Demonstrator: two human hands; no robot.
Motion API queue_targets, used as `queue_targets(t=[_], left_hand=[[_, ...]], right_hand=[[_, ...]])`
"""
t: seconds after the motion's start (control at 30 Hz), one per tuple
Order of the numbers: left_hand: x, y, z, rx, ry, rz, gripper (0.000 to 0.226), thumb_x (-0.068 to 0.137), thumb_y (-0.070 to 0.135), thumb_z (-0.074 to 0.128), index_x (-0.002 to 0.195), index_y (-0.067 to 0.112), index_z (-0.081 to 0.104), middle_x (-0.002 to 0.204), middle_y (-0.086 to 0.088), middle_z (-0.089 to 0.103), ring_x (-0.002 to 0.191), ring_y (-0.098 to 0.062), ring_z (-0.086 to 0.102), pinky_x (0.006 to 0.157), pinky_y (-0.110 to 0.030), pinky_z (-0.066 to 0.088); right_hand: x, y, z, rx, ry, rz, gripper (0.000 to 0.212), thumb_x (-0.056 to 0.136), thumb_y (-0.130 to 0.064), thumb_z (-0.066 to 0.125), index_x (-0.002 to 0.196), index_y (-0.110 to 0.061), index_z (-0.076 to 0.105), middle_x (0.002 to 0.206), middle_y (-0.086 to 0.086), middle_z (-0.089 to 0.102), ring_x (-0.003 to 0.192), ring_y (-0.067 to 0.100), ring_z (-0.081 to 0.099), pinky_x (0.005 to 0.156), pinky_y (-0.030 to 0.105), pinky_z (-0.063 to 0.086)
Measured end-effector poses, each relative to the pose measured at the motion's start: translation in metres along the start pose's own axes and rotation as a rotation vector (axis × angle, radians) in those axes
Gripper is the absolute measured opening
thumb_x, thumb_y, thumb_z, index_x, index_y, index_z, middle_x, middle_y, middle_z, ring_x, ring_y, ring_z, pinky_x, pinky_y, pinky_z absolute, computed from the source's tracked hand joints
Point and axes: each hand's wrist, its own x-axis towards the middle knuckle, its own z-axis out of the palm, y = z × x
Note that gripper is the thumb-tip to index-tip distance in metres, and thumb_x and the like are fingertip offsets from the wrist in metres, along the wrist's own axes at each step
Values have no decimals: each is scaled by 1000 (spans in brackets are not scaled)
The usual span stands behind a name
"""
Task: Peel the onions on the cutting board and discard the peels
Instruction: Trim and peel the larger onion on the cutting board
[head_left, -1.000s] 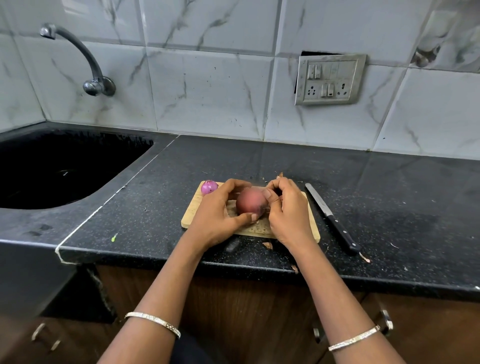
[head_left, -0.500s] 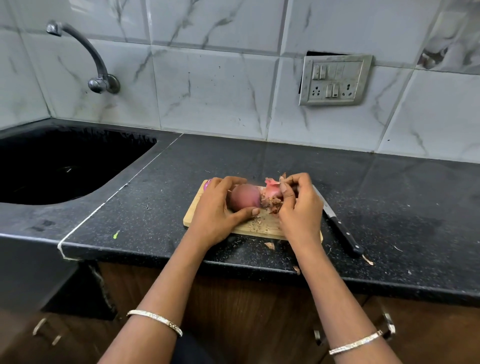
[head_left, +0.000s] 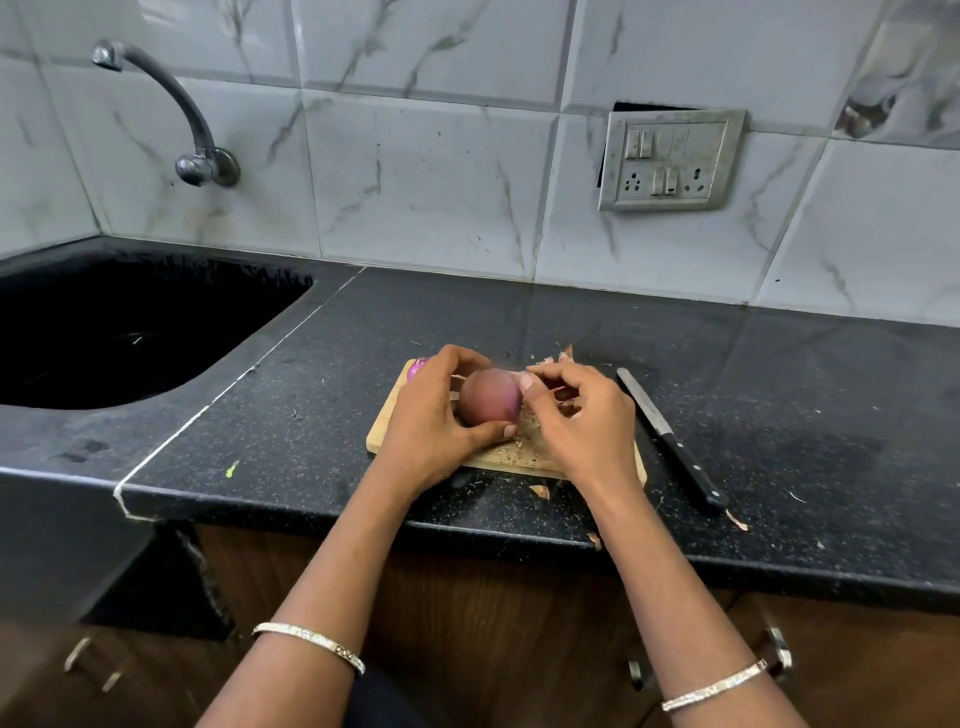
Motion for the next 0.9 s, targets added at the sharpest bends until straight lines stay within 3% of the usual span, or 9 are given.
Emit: queue_targets(t=[0.1,0.17,0.27,0.33,0.37,0.5,0.6,0.67,0.9], left_hand=[[-2,4,-2,26,-17,46,75,64,27,96,128,28,58,116,14,59,111,-9,59,98,-36,52],[-4,5,-3,42,-38,76,81,65,28,95,135,36,57,118,12,57,115,-11,57,102,-40,51],[-3,5,-4,51,-38,86,76,65,29,95,133,36,62,119,6,57,111,-1,54,103,-33,50],[-2,5,-4,51,-48,89,73,65,29,96,130,34,64,120,6,58,109,10,49,103,-30,49],[-2,5,-3,46,-57,94,72,65,28,95,129,34,64,120,7,58,111,10,49,103,-31,49],[-2,0,-1,11,-84,102,68,67,35,89,128,37,61,123,11,56,117,-9,56,102,-43,52],[-1,0,0,-13,-80,89,65,67,38,84,126,37,58,123,19,55,117,-10,57,100,-44,53],[-1,-1,2,-23,-78,77,64,68,39,84,125,35,56,124,21,56,119,-11,58,100,-45,53],[0,-3,0,-81,-52,28,64,72,26,91,125,23,56,121,20,59,117,-6,59,102,-43,53]], right_hand=[[-1,-2,0,20,-47,-10,20,88,-42,73,102,-30,80,113,-6,75,130,18,57,109,48,44],[-1,-4,-1,32,-58,-32,17,89,-37,74,104,-31,80,105,-16,74,130,15,56,112,46,41],[-2,-5,-4,83,-60,-100,14,88,-25,77,101,-26,81,92,-25,65,104,-10,58,104,22,42],[-1,-7,-5,117,-55,-118,12,86,-13,78,96,-19,81,91,-12,67,94,-1,63,91,3,36],[-1,-7,-4,121,-60,-117,12,85,-9,77,93,-17,80,91,-7,68,92,5,64,88,2,36],[1,-3,-1,96,-53,-99,8,87,-12,74,86,-20,74,86,-11,69,89,8,64,98,28,44],[0,-2,-1,72,-24,-52,11,91,-10,71,85,-19,73,83,-12,69,90,-5,62,81,18,45],[1,1,-1,68,7,-23,12,92,-9,69,86,-19,71,82,-13,70,87,-3,63,77,24,49],[2,4,-2,51,164,-3,16,92,-5,66,90,-21,68,91,-8,69,92,12,64,86,37,53]])
